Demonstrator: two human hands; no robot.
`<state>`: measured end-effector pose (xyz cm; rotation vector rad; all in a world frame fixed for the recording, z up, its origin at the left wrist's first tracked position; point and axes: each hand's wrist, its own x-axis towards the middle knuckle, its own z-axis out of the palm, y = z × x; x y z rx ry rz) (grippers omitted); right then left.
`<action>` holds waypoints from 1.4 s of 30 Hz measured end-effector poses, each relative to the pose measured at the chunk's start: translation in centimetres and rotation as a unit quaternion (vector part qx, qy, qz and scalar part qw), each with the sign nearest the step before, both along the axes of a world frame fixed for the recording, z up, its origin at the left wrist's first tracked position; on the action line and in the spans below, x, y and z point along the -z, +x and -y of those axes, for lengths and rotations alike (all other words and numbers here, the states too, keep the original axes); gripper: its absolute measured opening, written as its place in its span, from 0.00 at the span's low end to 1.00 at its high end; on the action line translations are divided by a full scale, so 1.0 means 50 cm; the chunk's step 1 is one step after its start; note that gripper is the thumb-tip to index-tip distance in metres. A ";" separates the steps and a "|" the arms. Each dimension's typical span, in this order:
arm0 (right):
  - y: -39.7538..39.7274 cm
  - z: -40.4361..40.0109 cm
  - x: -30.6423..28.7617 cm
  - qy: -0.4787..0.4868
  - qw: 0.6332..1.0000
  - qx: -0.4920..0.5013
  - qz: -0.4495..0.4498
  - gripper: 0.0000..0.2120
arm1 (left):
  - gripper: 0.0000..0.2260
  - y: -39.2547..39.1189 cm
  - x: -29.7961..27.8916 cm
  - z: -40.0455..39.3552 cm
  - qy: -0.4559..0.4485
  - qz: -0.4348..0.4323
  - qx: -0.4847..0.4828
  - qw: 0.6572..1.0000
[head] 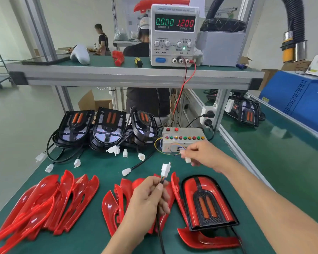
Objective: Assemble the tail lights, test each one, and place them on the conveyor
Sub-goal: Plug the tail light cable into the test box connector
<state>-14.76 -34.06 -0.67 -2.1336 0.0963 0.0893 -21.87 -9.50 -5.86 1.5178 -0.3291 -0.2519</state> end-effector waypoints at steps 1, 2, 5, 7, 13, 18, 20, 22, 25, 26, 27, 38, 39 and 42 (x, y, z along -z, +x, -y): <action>-0.008 -0.014 -0.010 0.116 0.993 0.006 -0.024 0.14 | 0.08 0.002 0.002 0.006 -0.009 -0.016 -0.007 1.000; -0.017 -0.028 -0.019 0.208 0.976 0.008 -0.055 0.11 | 0.07 0.003 0.002 0.011 -0.018 -0.031 -0.013 0.999; -0.037 -0.064 -0.019 0.323 0.939 0.005 -0.121 0.09 | 0.06 0.002 -0.006 0.027 -0.029 -0.048 -0.026 0.998; -0.044 -0.076 -0.009 0.353 0.926 0.006 -0.134 0.08 | 0.09 0.002 -0.013 0.035 -0.014 -0.027 -0.043 0.999; -0.054 -0.066 0.007 0.391 0.911 0.016 -0.131 0.12 | 0.12 0.019 -0.028 0.058 0.043 -0.004 -0.046 0.998; -0.057 -0.056 0.007 0.393 0.911 0.016 -0.121 0.15 | 0.10 0.018 -0.033 0.078 0.068 -0.015 -0.034 0.997; -0.059 -0.053 0.008 0.393 0.911 0.005 -0.124 0.15 | 0.09 0.017 -0.033 0.083 0.069 -0.017 -0.034 0.997; -0.063 -0.050 0.008 0.392 0.912 -0.009 -0.124 0.12 | 0.09 0.016 -0.033 0.086 0.073 -0.016 -0.036 0.997; -0.067 -0.043 0.009 0.392 0.911 -0.026 -0.126 0.10 | 0.08 0.017 -0.032 0.089 0.079 -0.011 -0.039 0.996; -0.067 -0.040 0.011 0.394 0.910 -0.029 -0.127 0.10 | 0.08 0.016 -0.032 0.090 0.079 -0.012 -0.039 0.996; -0.067 -0.037 0.012 0.394 0.910 -0.031 -0.127 0.10 | 0.08 0.017 -0.032 0.091 0.078 -0.013 -0.040 0.996; -0.064 -0.030 0.017 0.417 0.904 -0.023 -0.095 0.07 | 0.17 0.021 -0.030 0.097 0.059 -0.094 -0.027 0.993; -0.063 -0.030 0.017 0.421 0.903 -0.021 -0.088 0.06 | 0.17 0.022 -0.033 0.098 0.038 -0.123 -0.015 0.992; -0.063 -0.031 0.020 0.426 0.901 -0.030 -0.078 0.05 | 0.17 0.026 -0.047 0.099 -0.013 -0.197 0.020 0.980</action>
